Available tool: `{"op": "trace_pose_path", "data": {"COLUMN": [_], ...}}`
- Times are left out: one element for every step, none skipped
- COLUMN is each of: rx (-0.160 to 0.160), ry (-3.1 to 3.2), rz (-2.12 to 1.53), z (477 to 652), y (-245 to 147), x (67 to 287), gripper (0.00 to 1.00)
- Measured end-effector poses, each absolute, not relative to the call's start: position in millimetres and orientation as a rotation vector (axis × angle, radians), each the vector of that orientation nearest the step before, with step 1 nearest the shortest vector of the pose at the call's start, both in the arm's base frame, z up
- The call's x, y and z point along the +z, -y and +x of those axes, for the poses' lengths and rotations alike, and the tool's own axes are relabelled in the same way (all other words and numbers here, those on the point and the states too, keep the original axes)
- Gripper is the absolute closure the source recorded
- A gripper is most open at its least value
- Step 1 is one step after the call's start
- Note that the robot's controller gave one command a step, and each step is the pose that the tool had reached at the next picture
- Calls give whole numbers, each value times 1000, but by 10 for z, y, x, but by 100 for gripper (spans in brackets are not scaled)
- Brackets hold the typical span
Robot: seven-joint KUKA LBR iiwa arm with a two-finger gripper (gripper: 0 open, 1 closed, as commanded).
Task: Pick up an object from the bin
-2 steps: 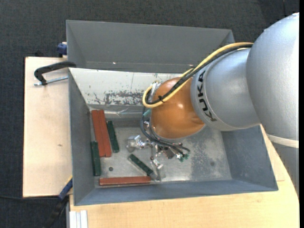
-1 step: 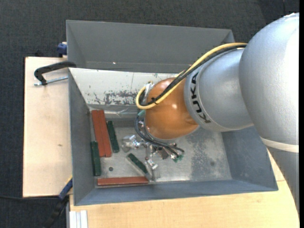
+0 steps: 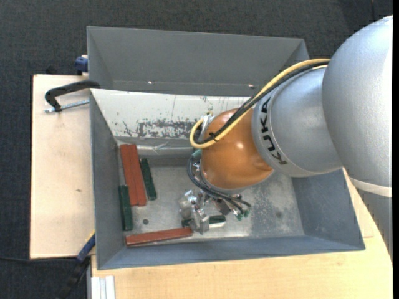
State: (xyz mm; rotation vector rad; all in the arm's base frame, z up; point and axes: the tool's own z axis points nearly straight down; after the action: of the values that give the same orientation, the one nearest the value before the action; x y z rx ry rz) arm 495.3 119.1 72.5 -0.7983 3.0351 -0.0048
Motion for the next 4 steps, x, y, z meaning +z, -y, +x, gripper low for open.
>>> {"op": "trace_pose_path", "data": {"rx": [2, 2, 2, 2], "ry": [-3033, -3033, -2864, -2864], "rz": [-798, -797, -1278, -1279], "z": [4948, 4948, 4965, 4965], "y": [-1214, -1214, -1162, -1162], "x": [713, 713, 705, 705], "gripper": [0, 0, 100, 100]}}
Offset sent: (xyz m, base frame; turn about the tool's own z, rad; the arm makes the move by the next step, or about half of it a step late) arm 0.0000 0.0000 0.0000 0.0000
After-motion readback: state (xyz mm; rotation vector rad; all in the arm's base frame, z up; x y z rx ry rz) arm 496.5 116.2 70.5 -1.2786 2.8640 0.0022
